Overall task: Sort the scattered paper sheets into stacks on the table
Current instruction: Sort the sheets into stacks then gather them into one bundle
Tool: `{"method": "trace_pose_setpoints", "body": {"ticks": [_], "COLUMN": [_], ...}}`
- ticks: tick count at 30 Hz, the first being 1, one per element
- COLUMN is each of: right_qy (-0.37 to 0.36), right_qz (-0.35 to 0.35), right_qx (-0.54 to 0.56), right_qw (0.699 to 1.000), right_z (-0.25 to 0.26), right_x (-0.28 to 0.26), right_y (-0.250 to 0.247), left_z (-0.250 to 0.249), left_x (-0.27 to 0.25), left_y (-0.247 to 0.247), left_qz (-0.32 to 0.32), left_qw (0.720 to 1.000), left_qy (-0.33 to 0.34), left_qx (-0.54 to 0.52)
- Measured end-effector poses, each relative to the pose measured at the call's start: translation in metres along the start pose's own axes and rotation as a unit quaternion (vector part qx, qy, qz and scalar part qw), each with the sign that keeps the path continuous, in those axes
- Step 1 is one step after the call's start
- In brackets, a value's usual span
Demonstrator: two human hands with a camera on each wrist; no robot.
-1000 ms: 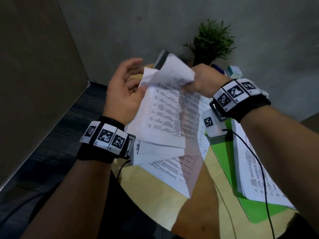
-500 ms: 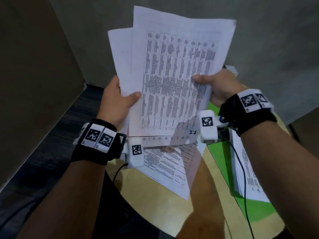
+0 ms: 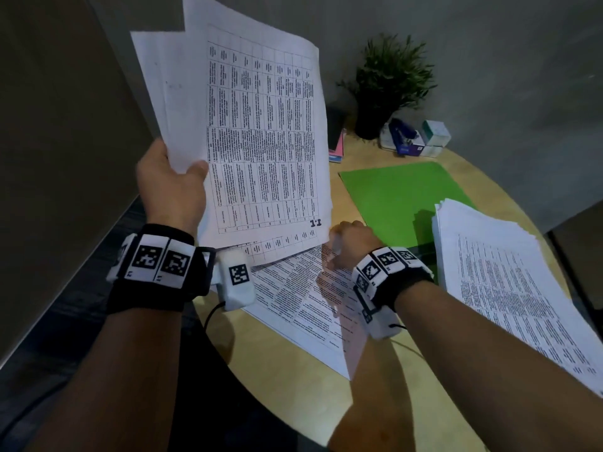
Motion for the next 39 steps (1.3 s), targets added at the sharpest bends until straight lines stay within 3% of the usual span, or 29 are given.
{"method": "trace_pose_setpoints", "body": {"ticks": [2,6,9,12,15,21,24,27,29,33,36,39], "right_qy": [-0.015,0.015,0.035,0.076,0.104,0.081,0.023,-0.047,-0.066,-0.075,-0.072,-0.034], "right_qz": [-0.009,0.027,0.040,0.030,0.018,-0.121,-0.142,-0.107,-0.093,-0.076,-0.056,-0.064], "right_qx": [-0.079,-0.080,0.018,0.180,0.300,0.480,0.602,0.711,0.742,0.771,0.771,0.786], "right_qw": [0.997,0.996,0.998,0.980,0.948,0.865,0.786,0.693,0.660,0.628,0.630,0.614], "right_z": [0.009,0.006,-0.001,-0.018,-0.044,-0.107,-0.118,-0.113,-0.113,-0.118,-0.127,-0.151], "right_x": [-0.003,-0.005,-0.010,-0.012,-0.014,-0.039,-0.062,-0.083,-0.093,-0.106,-0.113,-0.117], "right_y": [-0.002,-0.003,-0.003,-0.003,-0.010,-0.081,-0.107,-0.119,-0.122,-0.117,-0.111,-0.102], "left_z": [0.001,0.000,0.000,-0.002,-0.002,0.004,0.004,0.006,0.005,0.002,-0.001,-0.016], "left_x": [-0.001,-0.004,-0.004,-0.003,-0.004,-0.007,-0.015,-0.028,-0.036,-0.055,-0.077,-0.092], "left_y": [0.002,0.005,0.006,0.008,0.009,0.019,0.036,0.054,0.065,0.086,0.097,0.103], "left_qz": [0.006,0.013,0.019,0.025,0.029,0.063,0.117,0.153,0.169,0.215,0.261,0.230], "left_qw": [1.000,1.000,1.000,1.000,0.999,0.993,0.986,0.976,0.970,0.952,0.936,0.953], "left_qy": [-0.005,-0.003,-0.005,-0.006,-0.013,-0.054,-0.070,-0.093,-0.103,-0.135,-0.158,-0.130], "left_qx": [-0.001,0.002,-0.002,-0.011,-0.030,-0.080,-0.096,-0.123,-0.141,-0.173,-0.177,-0.150]}}
Point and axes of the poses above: each hand's wrist, its own x-axis towards the middle knuckle, its own y-axis out of the palm, z = x × y, the point moved 8 cm from there along x, towards the middle knuckle, and after that the axes turned 12 degrees about y, right-handed, at the moved point
